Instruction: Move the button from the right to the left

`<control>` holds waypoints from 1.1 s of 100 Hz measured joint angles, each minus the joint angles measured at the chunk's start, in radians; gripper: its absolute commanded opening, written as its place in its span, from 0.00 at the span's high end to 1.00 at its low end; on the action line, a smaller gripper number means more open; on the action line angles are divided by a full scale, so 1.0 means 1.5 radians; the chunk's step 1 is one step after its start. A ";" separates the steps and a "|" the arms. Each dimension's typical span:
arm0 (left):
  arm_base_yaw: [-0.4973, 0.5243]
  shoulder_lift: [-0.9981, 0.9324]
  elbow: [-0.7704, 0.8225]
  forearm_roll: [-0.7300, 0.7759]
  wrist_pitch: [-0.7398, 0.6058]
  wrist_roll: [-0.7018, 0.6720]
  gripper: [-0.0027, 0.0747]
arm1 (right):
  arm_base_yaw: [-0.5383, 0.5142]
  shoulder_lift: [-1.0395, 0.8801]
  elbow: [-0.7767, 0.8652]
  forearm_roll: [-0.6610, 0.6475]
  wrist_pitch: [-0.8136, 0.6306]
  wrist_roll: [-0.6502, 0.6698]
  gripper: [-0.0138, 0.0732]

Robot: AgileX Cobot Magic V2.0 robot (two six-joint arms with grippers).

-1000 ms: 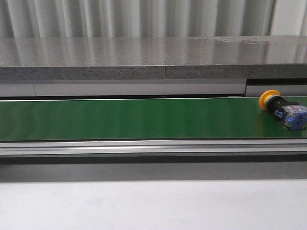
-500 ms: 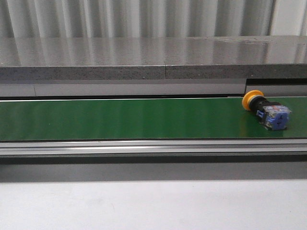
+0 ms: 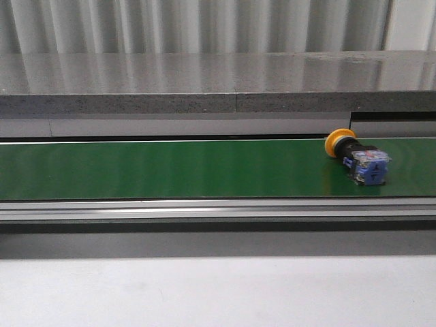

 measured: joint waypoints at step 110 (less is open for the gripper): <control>0.000 0.386 -0.326 0.034 0.223 0.010 0.45 | 0.000 0.000 0.000 0.000 0.000 -0.002 0.92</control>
